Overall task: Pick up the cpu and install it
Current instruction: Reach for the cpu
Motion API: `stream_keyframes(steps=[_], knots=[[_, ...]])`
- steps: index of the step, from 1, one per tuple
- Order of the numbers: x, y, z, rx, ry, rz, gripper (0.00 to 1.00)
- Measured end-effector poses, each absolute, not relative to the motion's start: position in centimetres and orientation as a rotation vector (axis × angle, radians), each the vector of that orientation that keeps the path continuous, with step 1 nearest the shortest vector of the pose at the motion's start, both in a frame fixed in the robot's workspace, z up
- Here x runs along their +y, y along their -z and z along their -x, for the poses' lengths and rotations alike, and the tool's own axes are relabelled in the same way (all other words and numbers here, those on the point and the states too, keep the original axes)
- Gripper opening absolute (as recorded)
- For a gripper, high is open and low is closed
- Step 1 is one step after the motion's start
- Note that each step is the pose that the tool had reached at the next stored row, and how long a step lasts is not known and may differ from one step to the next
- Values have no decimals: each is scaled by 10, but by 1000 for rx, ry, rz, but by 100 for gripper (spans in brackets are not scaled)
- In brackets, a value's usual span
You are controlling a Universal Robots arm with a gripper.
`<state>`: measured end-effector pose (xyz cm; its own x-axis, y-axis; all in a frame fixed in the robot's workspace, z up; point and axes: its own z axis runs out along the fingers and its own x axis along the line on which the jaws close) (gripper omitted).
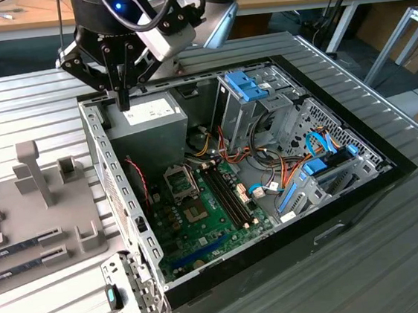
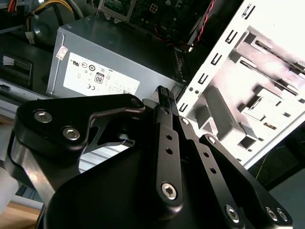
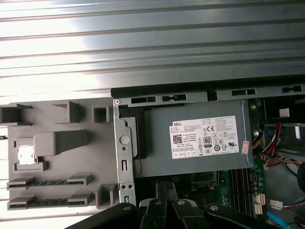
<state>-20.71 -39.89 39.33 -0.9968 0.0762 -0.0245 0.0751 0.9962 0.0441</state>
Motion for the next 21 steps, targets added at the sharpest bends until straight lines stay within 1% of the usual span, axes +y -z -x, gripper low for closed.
stream_keyframes(steps=[21], knots=[[-399, -393, 221, 3112, -67, -118, 11]])
